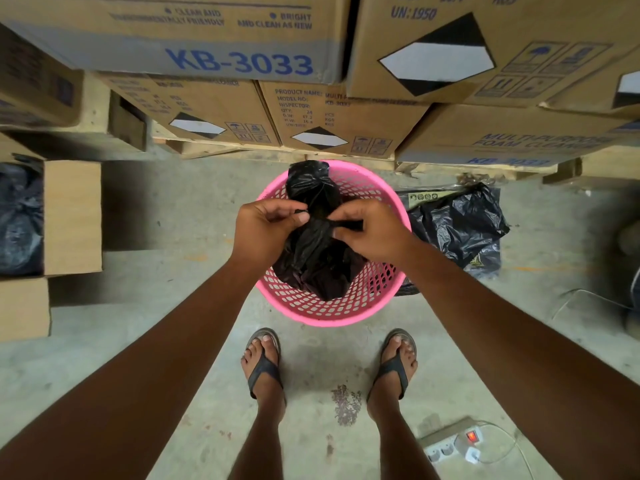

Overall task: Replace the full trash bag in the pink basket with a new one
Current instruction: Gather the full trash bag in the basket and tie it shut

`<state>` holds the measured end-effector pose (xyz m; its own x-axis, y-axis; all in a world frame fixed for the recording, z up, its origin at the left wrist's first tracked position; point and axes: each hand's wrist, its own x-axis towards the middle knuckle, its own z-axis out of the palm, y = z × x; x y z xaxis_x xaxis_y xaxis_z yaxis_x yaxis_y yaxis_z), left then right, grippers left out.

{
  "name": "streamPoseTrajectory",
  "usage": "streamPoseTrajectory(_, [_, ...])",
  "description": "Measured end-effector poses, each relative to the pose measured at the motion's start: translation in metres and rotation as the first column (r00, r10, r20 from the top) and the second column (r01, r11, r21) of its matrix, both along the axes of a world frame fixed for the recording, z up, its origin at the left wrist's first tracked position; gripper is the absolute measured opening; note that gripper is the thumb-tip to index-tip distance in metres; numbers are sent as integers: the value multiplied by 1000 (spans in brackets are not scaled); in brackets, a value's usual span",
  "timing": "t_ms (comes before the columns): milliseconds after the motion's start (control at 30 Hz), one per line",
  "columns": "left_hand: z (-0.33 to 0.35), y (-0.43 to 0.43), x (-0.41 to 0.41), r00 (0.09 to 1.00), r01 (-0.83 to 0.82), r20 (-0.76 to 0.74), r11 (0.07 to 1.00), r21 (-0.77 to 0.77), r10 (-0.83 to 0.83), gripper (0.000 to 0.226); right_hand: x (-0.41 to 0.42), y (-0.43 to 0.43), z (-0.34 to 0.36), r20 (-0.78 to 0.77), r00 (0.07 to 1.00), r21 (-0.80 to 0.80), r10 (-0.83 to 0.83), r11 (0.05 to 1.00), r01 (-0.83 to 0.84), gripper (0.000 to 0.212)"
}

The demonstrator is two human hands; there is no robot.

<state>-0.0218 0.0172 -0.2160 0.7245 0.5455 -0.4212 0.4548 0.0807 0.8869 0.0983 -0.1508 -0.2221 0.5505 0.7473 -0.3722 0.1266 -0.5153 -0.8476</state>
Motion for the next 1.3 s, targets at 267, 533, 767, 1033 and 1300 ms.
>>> streamPoseTrajectory(267, [-7,-9,-1,991,67,-116,998,-5,-67,12,23,2,20,-330,942,-97,66,990,-103,21])
streamPoseTrajectory(533, [1,-16,-4,976,175,-151,975,135,-154,37,21,4,20,-40,980,-192,193,961,-197,26])
streamPoseTrajectory(767, [-10,-2,0,982,180,-85,974,136,-169,27,25,2,25,-464,884,-64,65,992,-107,17])
streamPoseTrajectory(1033, [-6,7,0,999,53,-1,984,-169,-54,34,1,-3,0,-317,916,90,-245,954,286,27])
streamPoseTrajectory(1300, [-10,20,-9,980,-182,-133,936,-300,148,13,-8,-22,-19,66,957,22,-283,959,282,12])
